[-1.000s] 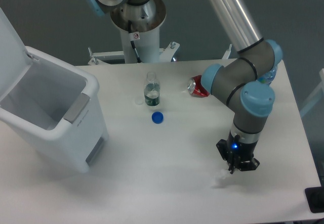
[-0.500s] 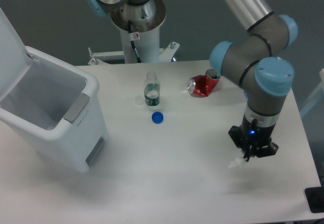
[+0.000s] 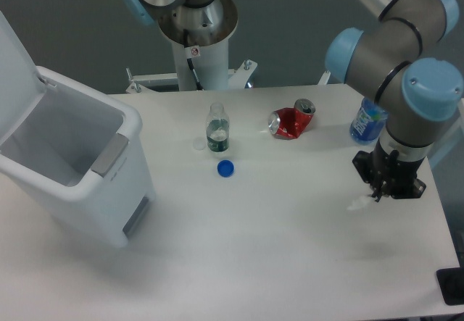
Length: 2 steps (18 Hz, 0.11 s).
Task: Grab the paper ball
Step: 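Lift the held paper ball up off the table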
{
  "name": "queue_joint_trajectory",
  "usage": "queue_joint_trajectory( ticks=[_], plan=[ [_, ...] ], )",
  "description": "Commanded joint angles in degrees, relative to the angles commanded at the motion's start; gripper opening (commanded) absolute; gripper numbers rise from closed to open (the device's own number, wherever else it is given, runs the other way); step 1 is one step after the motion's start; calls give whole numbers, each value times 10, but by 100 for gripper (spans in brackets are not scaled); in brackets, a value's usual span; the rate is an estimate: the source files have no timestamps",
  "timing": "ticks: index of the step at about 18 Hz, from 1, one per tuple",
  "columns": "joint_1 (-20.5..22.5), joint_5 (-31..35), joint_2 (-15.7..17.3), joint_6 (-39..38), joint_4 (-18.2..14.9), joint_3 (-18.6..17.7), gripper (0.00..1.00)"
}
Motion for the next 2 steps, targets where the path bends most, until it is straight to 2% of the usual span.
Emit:
queue_joint_trajectory(
  ticks=[2],
  plan=[
    [0,0,0,0,0,0,0]
  ],
)
